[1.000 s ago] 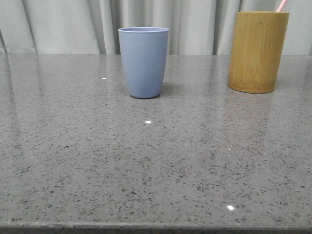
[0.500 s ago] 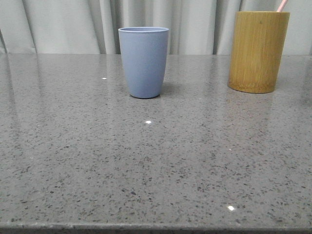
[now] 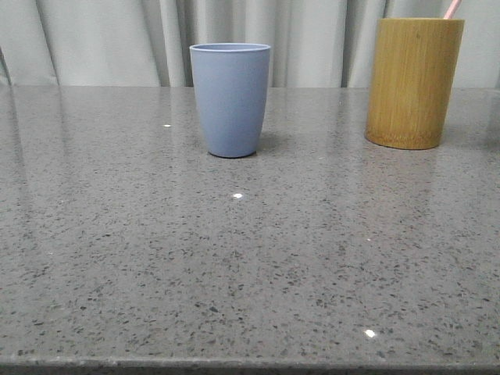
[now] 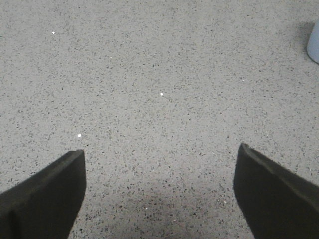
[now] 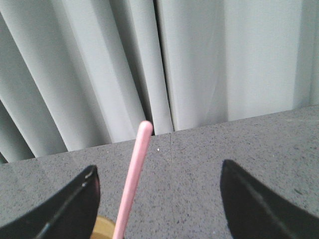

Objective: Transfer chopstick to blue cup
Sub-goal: 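Move the right gripper above the bamboo cup to the pink chopstick, then close the right gripper on the pink chopstick and lift it out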

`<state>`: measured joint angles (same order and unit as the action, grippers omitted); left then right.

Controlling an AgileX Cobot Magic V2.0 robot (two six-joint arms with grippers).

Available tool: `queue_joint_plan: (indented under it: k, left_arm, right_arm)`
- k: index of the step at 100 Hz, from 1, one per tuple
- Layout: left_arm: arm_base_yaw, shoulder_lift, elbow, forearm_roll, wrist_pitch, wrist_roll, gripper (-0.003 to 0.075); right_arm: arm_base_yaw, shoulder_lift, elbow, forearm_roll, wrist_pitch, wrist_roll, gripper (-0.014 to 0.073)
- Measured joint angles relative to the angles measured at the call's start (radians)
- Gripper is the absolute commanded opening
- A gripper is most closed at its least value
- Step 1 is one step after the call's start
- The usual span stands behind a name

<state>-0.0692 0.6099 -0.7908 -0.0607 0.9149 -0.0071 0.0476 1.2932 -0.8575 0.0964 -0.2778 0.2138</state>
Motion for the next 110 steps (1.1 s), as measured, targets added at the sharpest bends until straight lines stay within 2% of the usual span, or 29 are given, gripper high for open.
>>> queue_joint_plan:
  k: [44, 86, 93, 110]
  left_arm:
    - [0.0, 0.0, 0.0, 0.0, -0.002, 0.0, 0.0587]
    - [0.0, 0.0, 0.0, -0.002, -0.002, 0.0, 0.0587]
    - [0.0, 0.0, 0.0, -0.002, -0.002, 0.0, 0.0587]
    - [0.0, 0.0, 0.0, -0.002, -0.002, 0.0, 0.0587]
  right_arm:
    - [0.008, 0.171, -0.162, 0.001, 0.018, 0.007, 0.05]
    - [0.044, 0.177, -0.162, 0.001, 0.027, 0.016, 0.0272]
    - [0.044, 0.177, -0.162, 0.001, 0.027, 0.016, 0.0206]
    - [0.044, 0.179, -0.162, 0.004, 0.027, 0.018, -0.0015]
